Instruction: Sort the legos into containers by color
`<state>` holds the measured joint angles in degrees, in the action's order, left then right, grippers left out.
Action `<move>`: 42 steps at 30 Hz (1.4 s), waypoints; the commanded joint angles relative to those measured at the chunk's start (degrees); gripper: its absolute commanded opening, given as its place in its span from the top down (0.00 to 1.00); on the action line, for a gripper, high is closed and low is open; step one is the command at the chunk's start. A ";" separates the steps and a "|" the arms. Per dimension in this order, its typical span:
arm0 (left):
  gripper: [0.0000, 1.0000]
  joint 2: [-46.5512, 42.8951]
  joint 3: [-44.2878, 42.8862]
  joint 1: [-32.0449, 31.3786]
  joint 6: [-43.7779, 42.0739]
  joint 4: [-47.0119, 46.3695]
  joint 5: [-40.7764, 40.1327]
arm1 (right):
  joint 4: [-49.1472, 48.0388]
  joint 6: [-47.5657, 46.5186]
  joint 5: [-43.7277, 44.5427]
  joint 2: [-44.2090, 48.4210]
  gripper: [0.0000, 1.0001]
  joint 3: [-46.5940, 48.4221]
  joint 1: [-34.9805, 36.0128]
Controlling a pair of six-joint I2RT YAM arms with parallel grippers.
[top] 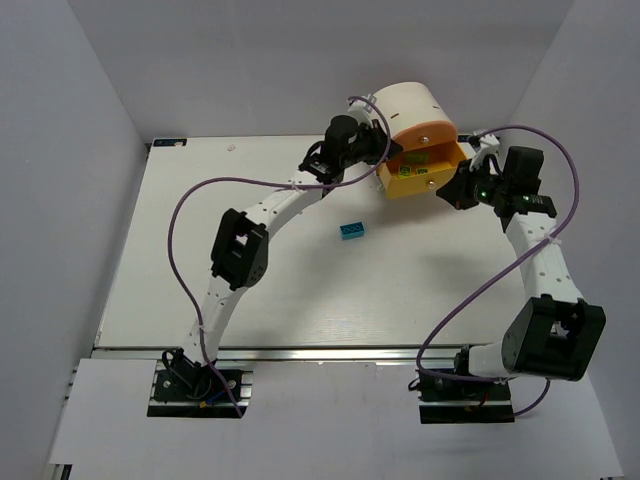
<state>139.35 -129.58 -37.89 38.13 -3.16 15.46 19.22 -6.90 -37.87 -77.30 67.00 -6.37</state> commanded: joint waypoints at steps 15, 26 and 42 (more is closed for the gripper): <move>0.31 -60.14 63.11 5.37 -3.95 7.90 -13.87 | 0.55 -11.83 21.25 -22.97 1.00 16.57 1.01; 0.23 -68.33 72.45 5.37 -1.04 13.26 -17.66 | -15.79 3.02 18.62 -29.92 1.00 17.98 1.97; 0.22 -67.98 72.19 5.37 -0.51 16.87 -18.80 | -22.47 17.70 15.37 -44.43 1.00 31.61 5.58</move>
<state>72.93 -56.73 -32.38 37.30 12.29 -2.48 2.02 7.25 -21.17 -120.51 94.96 -1.80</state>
